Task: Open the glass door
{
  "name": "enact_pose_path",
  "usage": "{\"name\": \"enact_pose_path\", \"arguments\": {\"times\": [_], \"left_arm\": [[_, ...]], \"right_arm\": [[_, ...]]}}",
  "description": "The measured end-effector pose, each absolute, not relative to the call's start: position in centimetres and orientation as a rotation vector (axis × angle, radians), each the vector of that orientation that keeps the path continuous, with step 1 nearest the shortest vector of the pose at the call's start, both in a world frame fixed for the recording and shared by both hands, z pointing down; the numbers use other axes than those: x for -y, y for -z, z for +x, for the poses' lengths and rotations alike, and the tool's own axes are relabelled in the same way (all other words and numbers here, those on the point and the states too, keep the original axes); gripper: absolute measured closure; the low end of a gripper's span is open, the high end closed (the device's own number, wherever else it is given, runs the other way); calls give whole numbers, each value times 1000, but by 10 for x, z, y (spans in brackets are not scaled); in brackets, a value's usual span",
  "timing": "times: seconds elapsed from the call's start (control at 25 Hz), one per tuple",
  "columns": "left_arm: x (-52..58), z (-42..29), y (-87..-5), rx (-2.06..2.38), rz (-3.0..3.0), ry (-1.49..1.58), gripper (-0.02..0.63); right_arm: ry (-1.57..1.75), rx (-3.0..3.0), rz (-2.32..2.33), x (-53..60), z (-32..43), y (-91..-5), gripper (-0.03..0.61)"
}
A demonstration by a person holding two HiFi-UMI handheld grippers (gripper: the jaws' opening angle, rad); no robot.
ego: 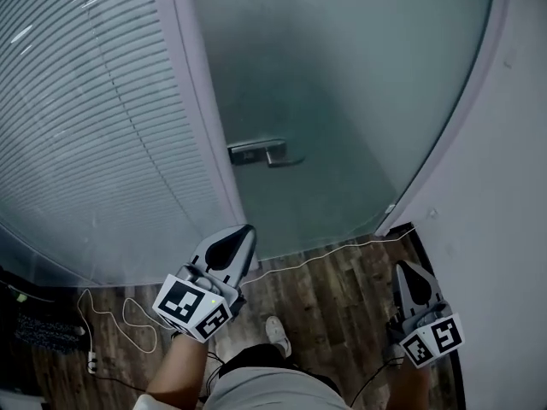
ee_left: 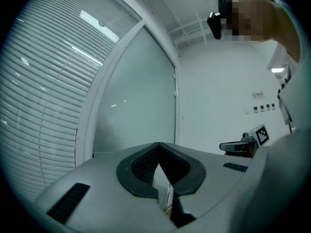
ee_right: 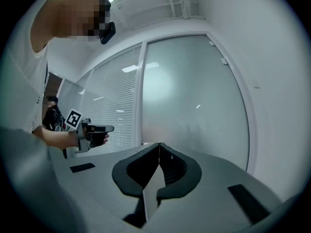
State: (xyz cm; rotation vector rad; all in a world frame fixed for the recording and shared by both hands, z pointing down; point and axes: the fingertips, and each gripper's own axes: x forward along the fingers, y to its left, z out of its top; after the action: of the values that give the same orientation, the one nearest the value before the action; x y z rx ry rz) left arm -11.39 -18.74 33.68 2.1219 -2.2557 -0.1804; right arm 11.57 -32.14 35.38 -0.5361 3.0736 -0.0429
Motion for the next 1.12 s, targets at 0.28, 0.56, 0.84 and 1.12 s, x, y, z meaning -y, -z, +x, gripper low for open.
{"name": "enact_pose_path", "arguments": {"times": [0.28,0.56,0.84,1.12], "left_arm": [[220,-158,-333,2288,2124,222,615],[234,-191,-326,2326,2102,174,615],[236,-205,-324,2374,2032,146,615],[247,-202,-325,2449,1927,172,615]], "right_arm": [[15,-3118,-429,362,48,-351,577],[23,-3120,-329,381,-9,-338,577],[0,-3147,-157,393,-51,-334,577],[-16,-3182,78,413,-90,-344,552]]}}
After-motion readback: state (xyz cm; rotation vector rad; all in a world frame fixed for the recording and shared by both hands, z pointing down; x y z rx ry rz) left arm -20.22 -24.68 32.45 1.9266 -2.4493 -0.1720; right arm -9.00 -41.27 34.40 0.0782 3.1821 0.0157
